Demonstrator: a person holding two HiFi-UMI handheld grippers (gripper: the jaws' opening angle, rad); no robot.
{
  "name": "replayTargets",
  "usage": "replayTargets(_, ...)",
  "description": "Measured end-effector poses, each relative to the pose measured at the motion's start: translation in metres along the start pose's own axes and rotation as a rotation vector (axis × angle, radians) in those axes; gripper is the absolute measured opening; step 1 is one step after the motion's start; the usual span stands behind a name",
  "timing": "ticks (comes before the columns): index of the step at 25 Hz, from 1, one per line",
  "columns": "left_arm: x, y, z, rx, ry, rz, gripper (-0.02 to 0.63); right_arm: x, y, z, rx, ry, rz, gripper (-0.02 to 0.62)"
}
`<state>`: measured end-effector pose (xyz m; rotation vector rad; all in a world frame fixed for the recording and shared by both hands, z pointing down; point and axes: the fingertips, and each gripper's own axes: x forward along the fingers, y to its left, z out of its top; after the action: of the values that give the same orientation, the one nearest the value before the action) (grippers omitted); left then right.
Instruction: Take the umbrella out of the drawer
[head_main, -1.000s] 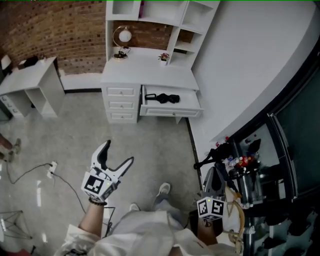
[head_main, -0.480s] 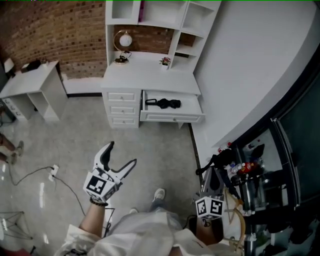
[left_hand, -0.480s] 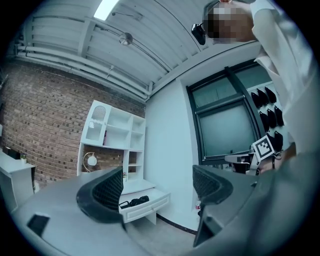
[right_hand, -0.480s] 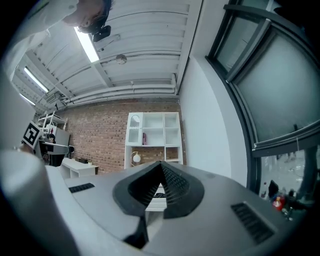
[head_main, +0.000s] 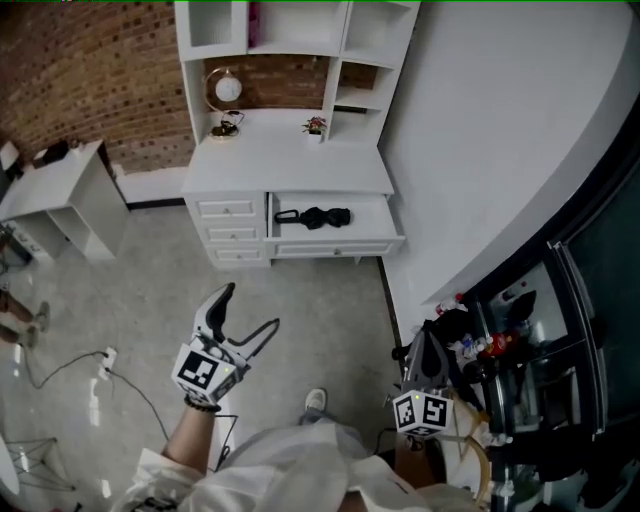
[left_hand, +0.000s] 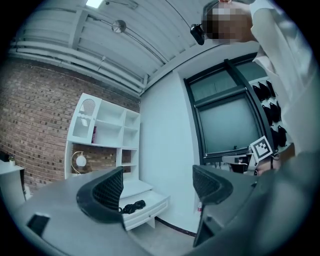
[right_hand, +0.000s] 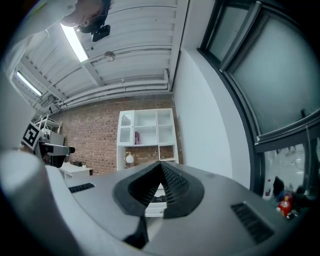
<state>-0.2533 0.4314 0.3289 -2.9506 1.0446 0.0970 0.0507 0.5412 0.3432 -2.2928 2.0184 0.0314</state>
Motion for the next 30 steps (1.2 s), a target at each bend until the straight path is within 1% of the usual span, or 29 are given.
replayTargets(3,0.041,0.001,0.006,-0.007,-0.02,0.001,0.413,0.032,-0.022,-0.001,0.009,0.002,0.013,0.017)
replayTargets(6,0.07,0.003,0.001,0.002,0.007,0.024,0.413,0.06,-0.04,-0.003,0.011,0.003,0.039,0.017)
replayTargets(8,0.088,0.003,0.001,0.005,0.008,0.035,0.413,0.078,-0.052,-0.004,0.015,0.0,0.055,0.017)
replayTargets(13,0.124,0.001,0.011,0.014,-0.033,0.067,0.413,0.112,-0.072,-0.005,0.019,-0.001,0.108,0.017)
replayTargets(19,0.142,0.004,0.004,-0.01,-0.008,0.097,0.413,0.139,-0.083,-0.011,0.038,0.015,0.144,0.017)
replayTargets(22,0.147,0.011,0.0,-0.003,0.025,0.117,0.413,0.149,-0.085,-0.014,0.042,0.02,0.154,0.017)
replayTargets(26,0.159,0.018,-0.003,0.001,0.03,0.114,0.413,0.157,-0.087,-0.019,0.048,0.026,0.148,0.017)
replayTargets(30,0.176,0.028,-0.01,-0.02,0.023,0.096,0.413,0.171,-0.089,-0.028,0.045,0.045,0.134,0.017)
